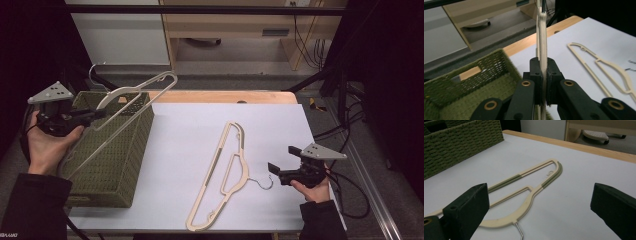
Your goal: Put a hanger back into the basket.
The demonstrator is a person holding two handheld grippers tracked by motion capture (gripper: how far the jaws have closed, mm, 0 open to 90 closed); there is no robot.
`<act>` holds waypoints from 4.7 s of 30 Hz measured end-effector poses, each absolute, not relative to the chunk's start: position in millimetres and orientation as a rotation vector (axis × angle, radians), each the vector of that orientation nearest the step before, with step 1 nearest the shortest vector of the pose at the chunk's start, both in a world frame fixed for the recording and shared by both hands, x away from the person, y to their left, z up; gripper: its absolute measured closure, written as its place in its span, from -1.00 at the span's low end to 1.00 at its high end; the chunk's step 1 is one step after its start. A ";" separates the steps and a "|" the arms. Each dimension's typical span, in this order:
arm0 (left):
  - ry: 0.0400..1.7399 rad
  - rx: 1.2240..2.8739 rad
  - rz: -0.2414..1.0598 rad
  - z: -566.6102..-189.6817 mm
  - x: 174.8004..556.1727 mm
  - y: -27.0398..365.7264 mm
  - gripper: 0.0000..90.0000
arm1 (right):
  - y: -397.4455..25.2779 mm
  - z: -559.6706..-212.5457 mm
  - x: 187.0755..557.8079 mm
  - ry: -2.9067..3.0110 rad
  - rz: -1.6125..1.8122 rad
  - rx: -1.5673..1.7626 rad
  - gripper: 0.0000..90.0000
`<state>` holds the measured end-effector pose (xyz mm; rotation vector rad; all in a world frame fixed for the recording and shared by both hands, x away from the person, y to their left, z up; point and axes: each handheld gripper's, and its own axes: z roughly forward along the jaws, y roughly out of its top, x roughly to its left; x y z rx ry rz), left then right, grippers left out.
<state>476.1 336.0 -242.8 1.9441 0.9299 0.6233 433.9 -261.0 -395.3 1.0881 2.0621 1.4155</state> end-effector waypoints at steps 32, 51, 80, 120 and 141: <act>1.061 1.939 0.598 -294.1 494.3 415.6 0.91 | -261.1 -394.2 432.6 2.064 1.435 1.067 -0.97; 1.206 1.965 0.532 -359.1 506.0 427.8 0.91 | -258.7 -396.4 434.0 2.079 1.418 1.067 -0.97; 1.594 2.015 0.670 -389.3 518.1 441.4 0.74 | -256.9 -397.5 434.7 2.094 1.411 1.066 -0.97; 1.123 1.779 0.754 -317.5 458.9 361.7 -0.28 | -257.4 -396.9 430.4 2.093 1.421 1.029 -0.92; 0.803 1.791 0.599 -339.9 416.8 238.4 -0.70 | -249.2 -409.3 432.4 2.159 1.401 1.020 -0.86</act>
